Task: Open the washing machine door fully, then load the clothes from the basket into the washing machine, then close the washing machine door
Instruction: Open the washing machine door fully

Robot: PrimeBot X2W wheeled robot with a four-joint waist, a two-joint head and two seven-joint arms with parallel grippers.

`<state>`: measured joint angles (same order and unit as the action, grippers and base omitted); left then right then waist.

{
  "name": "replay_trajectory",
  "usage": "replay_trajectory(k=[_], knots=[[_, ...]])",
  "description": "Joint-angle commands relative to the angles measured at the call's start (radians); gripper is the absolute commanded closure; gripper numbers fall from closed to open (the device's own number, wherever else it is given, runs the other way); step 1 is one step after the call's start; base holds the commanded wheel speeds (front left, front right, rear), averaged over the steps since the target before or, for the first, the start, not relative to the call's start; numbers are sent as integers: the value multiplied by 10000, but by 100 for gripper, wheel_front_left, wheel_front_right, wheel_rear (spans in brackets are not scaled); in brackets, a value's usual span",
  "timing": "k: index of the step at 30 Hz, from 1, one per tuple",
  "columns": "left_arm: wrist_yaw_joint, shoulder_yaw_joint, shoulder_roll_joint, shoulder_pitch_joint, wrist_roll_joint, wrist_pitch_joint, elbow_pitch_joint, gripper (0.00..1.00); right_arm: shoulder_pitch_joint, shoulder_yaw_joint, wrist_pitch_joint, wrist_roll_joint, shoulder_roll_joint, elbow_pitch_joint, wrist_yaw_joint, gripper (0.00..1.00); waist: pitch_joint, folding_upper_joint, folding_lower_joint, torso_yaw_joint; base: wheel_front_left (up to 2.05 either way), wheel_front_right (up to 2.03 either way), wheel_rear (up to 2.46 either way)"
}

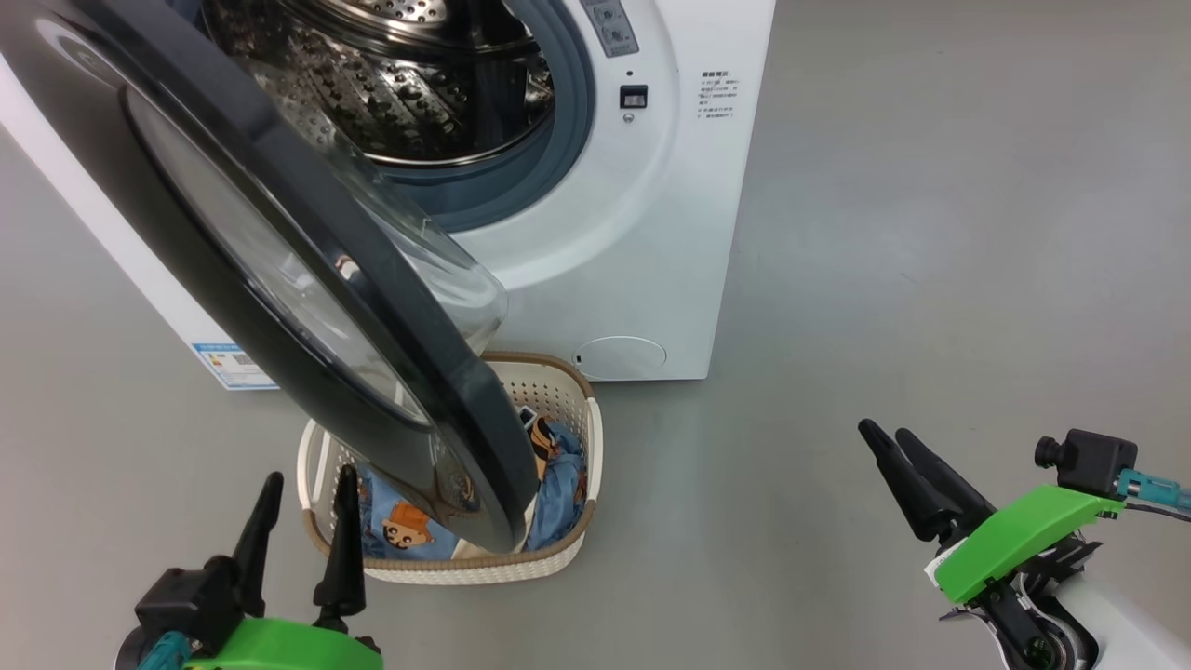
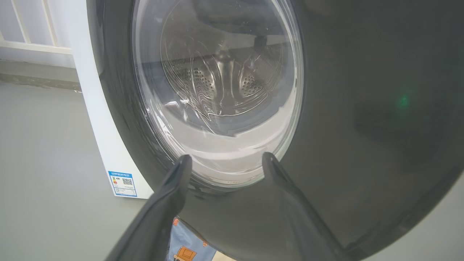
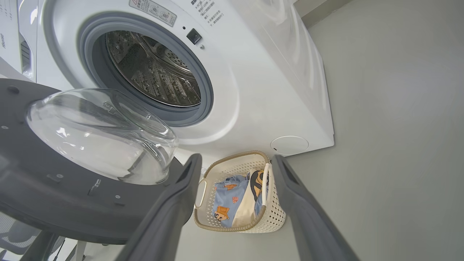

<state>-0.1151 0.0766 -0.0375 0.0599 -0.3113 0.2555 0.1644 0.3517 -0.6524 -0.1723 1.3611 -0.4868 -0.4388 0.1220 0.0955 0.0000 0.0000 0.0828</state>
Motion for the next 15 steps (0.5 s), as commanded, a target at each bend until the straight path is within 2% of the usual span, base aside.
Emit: replay_trajectory(k=[1,8,15], knots=[[-26,-371,-127,189,116,63,-187,0,-84,-204,-336,-181,-218,86,87,0,32,0,0,18,0,0,0],[-40,-417,-127,213,142,63,-158,0,-54,-310,-879,-1178,-327,-313,87,0,55,0,0,17,0,0,0],[-52,-441,-127,178,178,63,-151,0,-714,1471,-892,-3090,210,-27,87,0,-26,0,0,27,0,0,0]])
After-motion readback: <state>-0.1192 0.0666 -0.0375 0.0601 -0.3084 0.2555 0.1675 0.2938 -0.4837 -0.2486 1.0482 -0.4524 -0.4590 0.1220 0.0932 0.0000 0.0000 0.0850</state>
